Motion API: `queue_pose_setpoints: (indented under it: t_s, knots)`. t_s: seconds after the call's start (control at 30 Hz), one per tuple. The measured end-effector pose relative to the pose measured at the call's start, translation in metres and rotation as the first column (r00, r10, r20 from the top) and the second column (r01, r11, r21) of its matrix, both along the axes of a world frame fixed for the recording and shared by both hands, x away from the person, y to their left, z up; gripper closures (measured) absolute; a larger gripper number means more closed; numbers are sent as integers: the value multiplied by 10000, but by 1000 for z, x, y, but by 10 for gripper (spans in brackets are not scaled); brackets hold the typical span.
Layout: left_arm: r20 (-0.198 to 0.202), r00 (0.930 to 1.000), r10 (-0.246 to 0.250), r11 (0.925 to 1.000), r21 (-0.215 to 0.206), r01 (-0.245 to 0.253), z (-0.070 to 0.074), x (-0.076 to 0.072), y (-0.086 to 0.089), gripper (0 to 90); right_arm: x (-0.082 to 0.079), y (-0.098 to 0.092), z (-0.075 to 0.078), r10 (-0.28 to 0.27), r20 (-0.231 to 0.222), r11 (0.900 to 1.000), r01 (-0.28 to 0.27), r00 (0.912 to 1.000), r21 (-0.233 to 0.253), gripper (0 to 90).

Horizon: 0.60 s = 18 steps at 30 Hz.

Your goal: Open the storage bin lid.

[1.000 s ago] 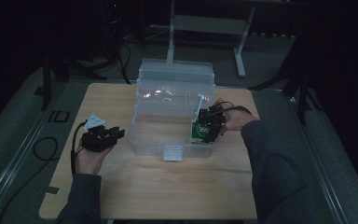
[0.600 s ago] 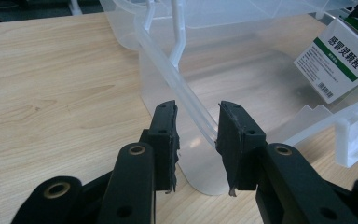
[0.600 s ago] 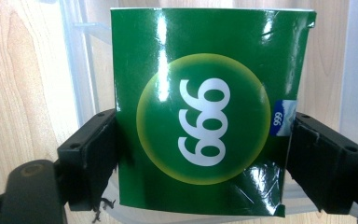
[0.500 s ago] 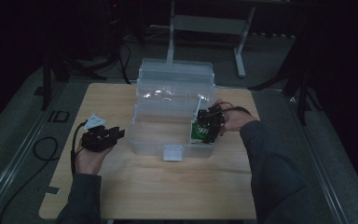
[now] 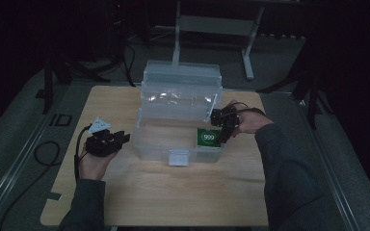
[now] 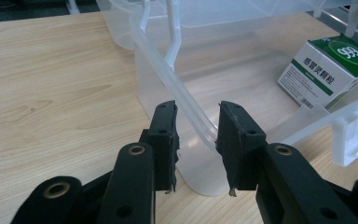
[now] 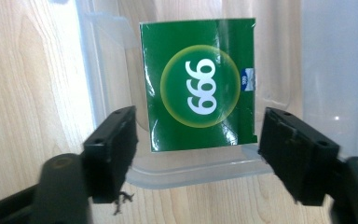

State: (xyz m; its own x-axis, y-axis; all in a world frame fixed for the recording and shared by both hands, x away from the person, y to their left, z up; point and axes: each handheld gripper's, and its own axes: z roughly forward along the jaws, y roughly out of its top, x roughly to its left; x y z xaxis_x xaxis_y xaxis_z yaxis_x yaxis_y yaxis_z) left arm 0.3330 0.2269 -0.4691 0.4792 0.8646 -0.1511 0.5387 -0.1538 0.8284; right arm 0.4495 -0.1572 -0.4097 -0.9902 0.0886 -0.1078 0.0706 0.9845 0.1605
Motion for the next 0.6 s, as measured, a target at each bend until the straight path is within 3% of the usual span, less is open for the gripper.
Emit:
queue_pose_setpoints:
  t_s: [0.03, 0.2, 0.33, 0.47, 0.6]
  knots:
    - [10, 10000, -22, 10000, 10, 22, 0, 0, 0, 675, -1, -2, 3, -107, 30, 9997, 106, 9999, 212, 352]
    - [18, 10000, -14, 10000, 0, 14, 0, 0, 0, 673, -3, -6, 11, -378, 304, 9971, 357, 9988, 675, 453]
    - [11, 10000, -7, 10000, -9, 7, 0, 0, 0, 669, -4, -10, 16, -630, 308, 9888, 583, 9975, 1373, 522]
    - [-1, 10000, -58, 10000, 9, 58, 0, -1, -1, 665, -9, -10, 17, -689, 573, 9855, 590, 9960, 1589, 617]
    - [27, 10000, -81, 10000, 7, 81, 0, -1, -2, 665, -10, -12, 19, -965, 729, 9743, 792, 9927, 2111, 701]
